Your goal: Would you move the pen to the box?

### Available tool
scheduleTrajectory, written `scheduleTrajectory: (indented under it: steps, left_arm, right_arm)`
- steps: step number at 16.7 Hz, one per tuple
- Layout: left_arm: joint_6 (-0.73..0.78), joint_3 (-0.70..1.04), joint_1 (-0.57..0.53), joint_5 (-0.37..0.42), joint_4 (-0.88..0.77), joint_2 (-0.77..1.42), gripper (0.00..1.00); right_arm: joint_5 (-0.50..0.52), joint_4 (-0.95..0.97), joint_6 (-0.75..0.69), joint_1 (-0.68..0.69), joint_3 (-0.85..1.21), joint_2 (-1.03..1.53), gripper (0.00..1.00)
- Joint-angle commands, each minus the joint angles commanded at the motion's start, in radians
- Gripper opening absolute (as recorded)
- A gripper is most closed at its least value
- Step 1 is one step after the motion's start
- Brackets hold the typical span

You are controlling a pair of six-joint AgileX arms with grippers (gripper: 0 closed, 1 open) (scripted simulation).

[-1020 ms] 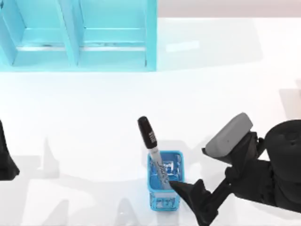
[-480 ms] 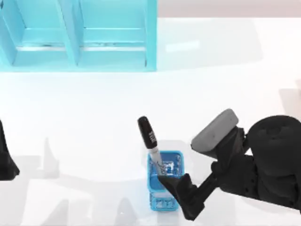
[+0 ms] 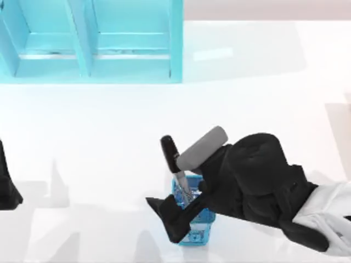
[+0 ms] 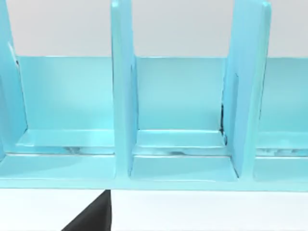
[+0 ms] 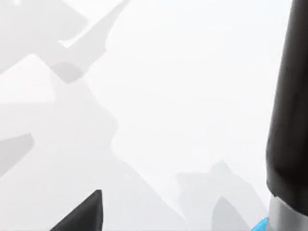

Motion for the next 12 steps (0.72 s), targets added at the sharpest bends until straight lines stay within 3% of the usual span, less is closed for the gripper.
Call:
scheduleTrajectory:
  steps: [5,12]
  left_arm:
    - [0.0,0.0,0.0,0.0,0.0,0.0,1.0]
    - [0.0,0.0,0.0,0.0,0.0,0.0,1.0]
  right_arm:
    - [0.002,0.014,0.001,0.002,0.006,0.018,1.0]
    - [0.002,0.014,0.001,0.002,0.006,0.018,0.47]
